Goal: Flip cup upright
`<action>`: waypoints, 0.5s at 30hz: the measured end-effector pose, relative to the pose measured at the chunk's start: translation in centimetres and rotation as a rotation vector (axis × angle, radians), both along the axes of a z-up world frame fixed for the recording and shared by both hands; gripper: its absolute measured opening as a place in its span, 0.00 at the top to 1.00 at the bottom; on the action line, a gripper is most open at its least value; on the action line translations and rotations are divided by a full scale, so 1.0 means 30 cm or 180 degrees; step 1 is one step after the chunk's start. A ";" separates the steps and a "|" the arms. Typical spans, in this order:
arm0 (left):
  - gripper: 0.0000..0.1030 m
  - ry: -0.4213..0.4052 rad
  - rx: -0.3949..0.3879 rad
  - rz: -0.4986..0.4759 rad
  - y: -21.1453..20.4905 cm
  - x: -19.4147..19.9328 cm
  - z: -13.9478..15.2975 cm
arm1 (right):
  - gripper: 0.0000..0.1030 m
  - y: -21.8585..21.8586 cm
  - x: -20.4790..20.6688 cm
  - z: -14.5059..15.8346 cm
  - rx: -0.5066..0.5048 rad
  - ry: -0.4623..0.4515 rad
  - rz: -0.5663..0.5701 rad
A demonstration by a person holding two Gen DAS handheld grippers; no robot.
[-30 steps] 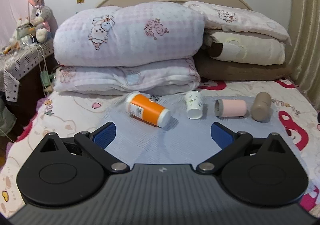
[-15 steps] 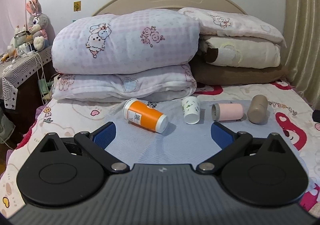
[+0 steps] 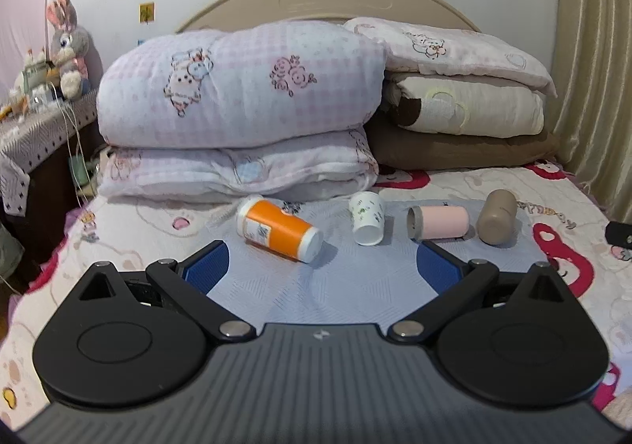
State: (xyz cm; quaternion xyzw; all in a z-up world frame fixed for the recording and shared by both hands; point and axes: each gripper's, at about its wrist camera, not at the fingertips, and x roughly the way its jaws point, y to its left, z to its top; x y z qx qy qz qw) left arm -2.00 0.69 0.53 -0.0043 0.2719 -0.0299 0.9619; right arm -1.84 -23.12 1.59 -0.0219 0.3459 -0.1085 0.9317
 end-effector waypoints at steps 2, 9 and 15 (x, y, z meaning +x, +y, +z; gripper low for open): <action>0.00 0.0025 -0.0031 -0.0035 -0.003 -0.002 0.001 | 0.01 0.001 0.001 -0.004 -0.0005 0.0020 -0.0005; 0.00 0.0084 0.0005 -0.0079 -0.021 0.006 -0.013 | 0.01 0.012 0.007 -0.008 -0.0028 0.0053 -0.0009; 0.00 0.0121 0.0017 -0.0057 -0.017 0.014 -0.017 | 0.01 0.014 0.010 -0.008 -0.0043 0.0068 -0.0002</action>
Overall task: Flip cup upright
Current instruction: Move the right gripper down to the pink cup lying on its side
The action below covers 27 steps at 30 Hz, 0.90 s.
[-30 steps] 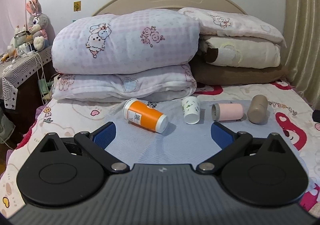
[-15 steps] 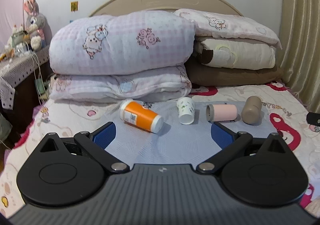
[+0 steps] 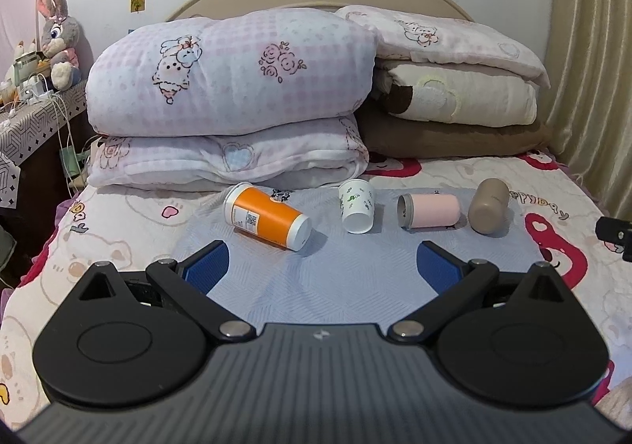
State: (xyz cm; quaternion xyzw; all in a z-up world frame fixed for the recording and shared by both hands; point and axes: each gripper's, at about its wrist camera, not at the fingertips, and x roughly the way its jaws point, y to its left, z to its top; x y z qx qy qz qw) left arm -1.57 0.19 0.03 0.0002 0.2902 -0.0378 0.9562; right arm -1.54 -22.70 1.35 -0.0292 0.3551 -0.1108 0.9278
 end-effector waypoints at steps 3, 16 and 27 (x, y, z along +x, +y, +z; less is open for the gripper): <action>0.00 0.0026 0.0015 0.0025 0.008 0.009 0.001 | 0.01 0.000 0.000 0.000 -0.0004 0.0003 0.0009; 0.00 0.0143 0.0181 0.0010 0.006 0.188 -0.007 | 0.01 -0.052 0.108 0.003 0.0009 -0.0300 0.1182; 0.00 0.0196 0.0058 -0.0203 -0.102 0.438 -0.136 | 0.02 -0.072 0.368 -0.117 0.0029 0.0215 0.2101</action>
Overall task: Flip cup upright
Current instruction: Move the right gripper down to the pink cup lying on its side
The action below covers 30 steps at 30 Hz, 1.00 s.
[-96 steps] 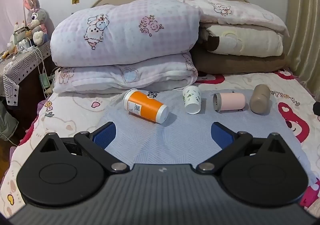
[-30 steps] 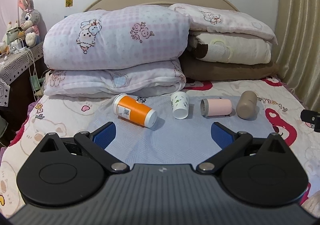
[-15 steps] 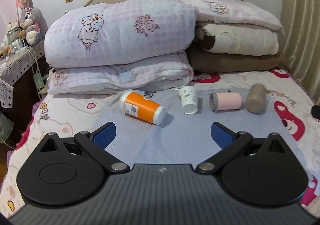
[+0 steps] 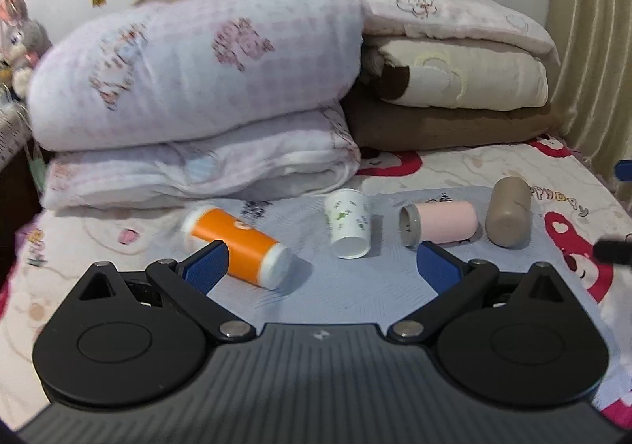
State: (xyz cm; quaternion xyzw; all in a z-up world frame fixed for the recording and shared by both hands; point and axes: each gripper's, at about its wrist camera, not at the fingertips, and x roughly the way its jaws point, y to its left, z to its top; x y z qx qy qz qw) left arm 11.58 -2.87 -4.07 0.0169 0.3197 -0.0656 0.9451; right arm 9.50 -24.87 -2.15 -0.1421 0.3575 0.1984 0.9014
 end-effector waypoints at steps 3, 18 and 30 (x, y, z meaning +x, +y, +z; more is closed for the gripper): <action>0.00 0.0028 -0.0237 -0.0154 -0.014 0.073 -0.062 | 0.02 0.034 0.065 -0.018 -0.0350 0.0025 0.0430; 0.00 0.0230 -0.0770 -0.0437 -0.175 0.279 -0.383 | 0.07 0.099 0.331 -0.298 -0.1276 0.0386 0.1854; 0.02 0.0476 -0.1257 -0.0233 -0.189 0.352 -0.477 | 0.10 0.069 0.428 -0.509 -0.1589 0.0492 0.2117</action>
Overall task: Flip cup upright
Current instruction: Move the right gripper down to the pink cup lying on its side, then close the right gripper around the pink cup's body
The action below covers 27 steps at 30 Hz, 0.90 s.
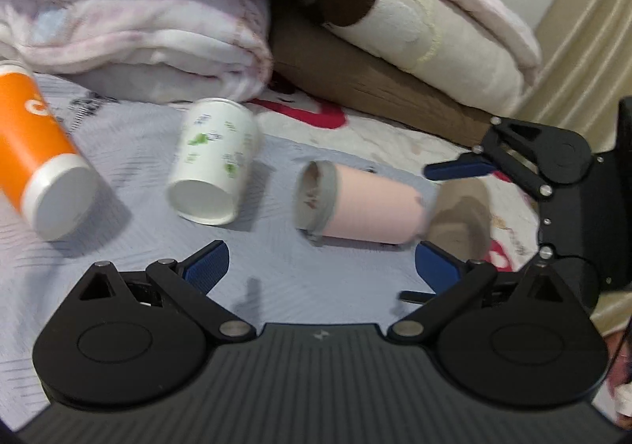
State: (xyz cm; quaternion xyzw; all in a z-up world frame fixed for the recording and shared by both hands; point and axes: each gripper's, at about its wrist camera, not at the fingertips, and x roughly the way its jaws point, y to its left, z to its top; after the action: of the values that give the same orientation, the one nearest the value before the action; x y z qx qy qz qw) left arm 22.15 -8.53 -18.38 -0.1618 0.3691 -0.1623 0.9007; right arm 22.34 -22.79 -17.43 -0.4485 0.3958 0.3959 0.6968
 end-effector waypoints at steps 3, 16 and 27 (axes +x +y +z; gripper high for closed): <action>0.02 0.0027 0.0072 -0.0018 0.016 -0.003 -0.014 | 0.10 0.002 0.012 -0.041 -0.0128 -0.0112 0.0023; 0.05 0.0278 -0.0502 -0.0121 0.020 0.081 -0.048 | 0.10 -0.002 0.143 -0.152 -0.0158 0.0022 -0.0237; 0.13 0.0379 -0.0552 -0.0105 0.054 0.086 -0.091 | 0.35 0.032 0.127 -0.120 0.0031 0.0117 -0.0602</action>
State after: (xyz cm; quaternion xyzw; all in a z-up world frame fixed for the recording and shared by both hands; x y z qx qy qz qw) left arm 24.74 -6.91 -21.12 -0.2424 0.4091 -0.1986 0.8570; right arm 26.17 -21.82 -21.03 -0.3984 0.4472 0.3384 0.7258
